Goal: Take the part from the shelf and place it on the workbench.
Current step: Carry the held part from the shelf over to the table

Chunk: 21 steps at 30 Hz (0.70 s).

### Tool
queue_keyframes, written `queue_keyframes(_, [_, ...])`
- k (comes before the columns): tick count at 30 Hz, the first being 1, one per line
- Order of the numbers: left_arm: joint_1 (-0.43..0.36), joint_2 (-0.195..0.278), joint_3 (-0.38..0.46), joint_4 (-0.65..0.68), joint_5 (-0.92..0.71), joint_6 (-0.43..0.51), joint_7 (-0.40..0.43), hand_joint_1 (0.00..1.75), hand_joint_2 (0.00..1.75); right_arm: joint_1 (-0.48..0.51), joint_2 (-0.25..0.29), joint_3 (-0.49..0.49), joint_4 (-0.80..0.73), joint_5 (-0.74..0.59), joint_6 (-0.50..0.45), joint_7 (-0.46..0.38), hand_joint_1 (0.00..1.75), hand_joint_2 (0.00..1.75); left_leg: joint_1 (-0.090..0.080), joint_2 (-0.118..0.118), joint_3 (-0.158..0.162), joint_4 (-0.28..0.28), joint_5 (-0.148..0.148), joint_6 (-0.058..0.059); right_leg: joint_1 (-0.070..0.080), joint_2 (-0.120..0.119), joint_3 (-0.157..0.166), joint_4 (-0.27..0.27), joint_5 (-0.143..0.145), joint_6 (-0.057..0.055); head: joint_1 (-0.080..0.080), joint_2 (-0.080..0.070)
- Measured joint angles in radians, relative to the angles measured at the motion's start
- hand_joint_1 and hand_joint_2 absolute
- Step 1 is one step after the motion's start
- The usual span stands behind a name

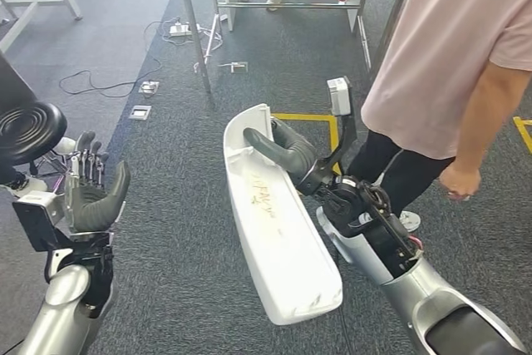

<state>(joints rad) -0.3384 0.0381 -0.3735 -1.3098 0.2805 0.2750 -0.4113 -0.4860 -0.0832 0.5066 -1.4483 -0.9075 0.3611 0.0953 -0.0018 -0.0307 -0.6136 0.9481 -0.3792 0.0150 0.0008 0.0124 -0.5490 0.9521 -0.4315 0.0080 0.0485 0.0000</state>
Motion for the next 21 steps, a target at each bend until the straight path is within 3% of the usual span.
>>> queue_keyframes(21, [0.000, 0.002, 0.000, 0.000, 0.020, -0.006, -0.006, 0.00, 1.75, -0.015, 0.000, 0.017, 0.032, 0.023, -0.017, -0.021, 1.75, 1.75, -0.001, 0.000, 0.000, -0.001, -0.001, -0.002, -0.001, -0.001, 0.001, -0.001, -0.001, -0.004, -0.014, 0.000])
